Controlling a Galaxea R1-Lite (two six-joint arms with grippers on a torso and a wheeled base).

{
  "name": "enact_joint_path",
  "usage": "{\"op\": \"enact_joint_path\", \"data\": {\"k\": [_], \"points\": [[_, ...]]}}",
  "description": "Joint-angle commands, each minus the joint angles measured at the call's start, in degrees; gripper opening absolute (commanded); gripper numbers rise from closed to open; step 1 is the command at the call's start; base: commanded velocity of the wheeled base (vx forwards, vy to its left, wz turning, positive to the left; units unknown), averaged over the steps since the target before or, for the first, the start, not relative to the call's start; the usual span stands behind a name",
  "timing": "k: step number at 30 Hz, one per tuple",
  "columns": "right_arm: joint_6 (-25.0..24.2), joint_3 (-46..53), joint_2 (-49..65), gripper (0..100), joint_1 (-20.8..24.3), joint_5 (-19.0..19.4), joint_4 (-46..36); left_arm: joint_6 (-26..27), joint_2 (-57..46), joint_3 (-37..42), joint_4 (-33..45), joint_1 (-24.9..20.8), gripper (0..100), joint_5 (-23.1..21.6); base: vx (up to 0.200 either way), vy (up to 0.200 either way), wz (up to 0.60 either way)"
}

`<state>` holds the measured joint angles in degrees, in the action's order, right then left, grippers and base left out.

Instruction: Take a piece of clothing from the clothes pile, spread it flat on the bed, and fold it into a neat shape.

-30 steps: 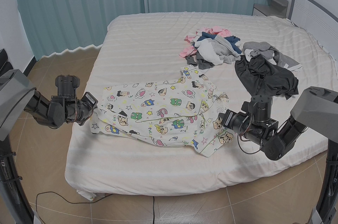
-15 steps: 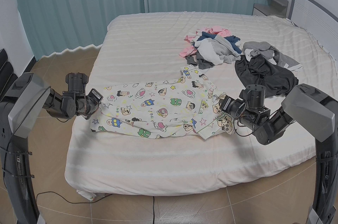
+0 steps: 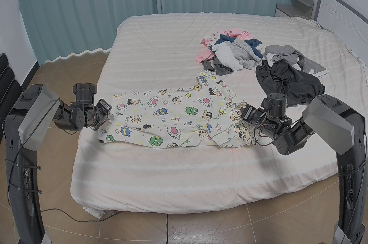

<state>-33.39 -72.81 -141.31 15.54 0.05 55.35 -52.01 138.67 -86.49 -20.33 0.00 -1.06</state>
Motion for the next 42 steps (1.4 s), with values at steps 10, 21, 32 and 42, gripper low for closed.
{"op": "enact_joint_path", "data": {"k": [10,21,32,42], "points": [[-0.2,0.6,1.2,100,-1.6,-0.4,1.6,0.0,0.1,-0.4,-0.2,0.4,100,0.0,0.0,0.0,0.0],[-0.1,23.6,17.6,100,-2.1,-0.1,1.5,3.8,-17.4,15.2,0.0,5.9,100,-6.1,0.0,0.0,0.0],[-0.1,41.2,23.7,100,3.8,-0.2,7.3,-3.7,-36.6,43.5,-1.7,9.0,100,-20.7,0.036,0.0,0.0],[2.5,41.3,20.6,100,3.5,-0.2,8.3,-3.6,-36.3,55.0,-12.2,11.0,100,-29.6,0.2,0.0,0.0]]}}
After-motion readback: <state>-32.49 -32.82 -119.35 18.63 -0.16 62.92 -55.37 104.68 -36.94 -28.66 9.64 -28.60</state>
